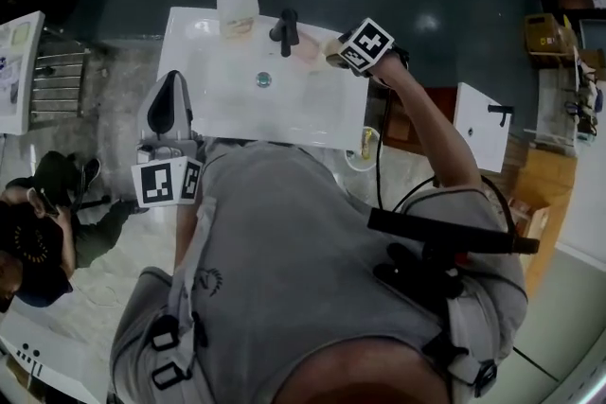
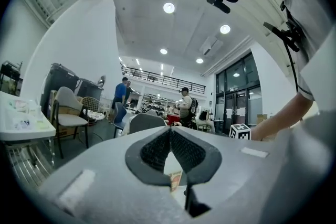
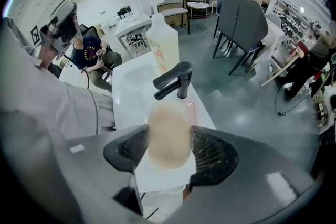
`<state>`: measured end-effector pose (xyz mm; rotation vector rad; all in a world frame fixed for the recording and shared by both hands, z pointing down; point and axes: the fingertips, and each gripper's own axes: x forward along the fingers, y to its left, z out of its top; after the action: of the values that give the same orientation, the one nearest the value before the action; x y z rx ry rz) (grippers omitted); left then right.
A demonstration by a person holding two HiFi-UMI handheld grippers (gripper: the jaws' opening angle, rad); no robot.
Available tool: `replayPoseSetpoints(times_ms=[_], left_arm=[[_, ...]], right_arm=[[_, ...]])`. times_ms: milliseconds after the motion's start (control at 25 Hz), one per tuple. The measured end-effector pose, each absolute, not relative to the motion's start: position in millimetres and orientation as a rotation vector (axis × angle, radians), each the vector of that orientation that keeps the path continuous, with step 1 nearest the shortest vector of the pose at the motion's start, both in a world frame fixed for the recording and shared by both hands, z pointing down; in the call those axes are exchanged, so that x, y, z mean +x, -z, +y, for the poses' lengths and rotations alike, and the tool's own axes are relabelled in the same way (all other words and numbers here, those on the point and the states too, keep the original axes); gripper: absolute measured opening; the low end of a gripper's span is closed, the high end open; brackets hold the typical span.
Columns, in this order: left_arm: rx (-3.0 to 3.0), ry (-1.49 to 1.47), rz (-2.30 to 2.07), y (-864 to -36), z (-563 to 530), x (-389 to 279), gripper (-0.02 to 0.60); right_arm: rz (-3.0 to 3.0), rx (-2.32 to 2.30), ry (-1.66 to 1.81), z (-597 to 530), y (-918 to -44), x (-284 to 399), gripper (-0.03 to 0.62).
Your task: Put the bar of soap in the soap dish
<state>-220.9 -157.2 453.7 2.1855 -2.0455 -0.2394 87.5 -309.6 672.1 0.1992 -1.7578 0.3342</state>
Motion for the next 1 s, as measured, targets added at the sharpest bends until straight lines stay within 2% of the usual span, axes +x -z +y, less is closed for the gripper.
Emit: replayPoseSetpoints(times_ms=[320,1000], left_arm=[[2.079,0.215,-2.126,-468,-139,-238,-0.008],[2.035,0.161,-2.169,-469,-126,-236,-0.007]], right_arm=[[-1.741,0.200,-0.301,-358,-681,61,0.250],[-1.683,0.175,-0.304,-369,-751,62,0.250]])
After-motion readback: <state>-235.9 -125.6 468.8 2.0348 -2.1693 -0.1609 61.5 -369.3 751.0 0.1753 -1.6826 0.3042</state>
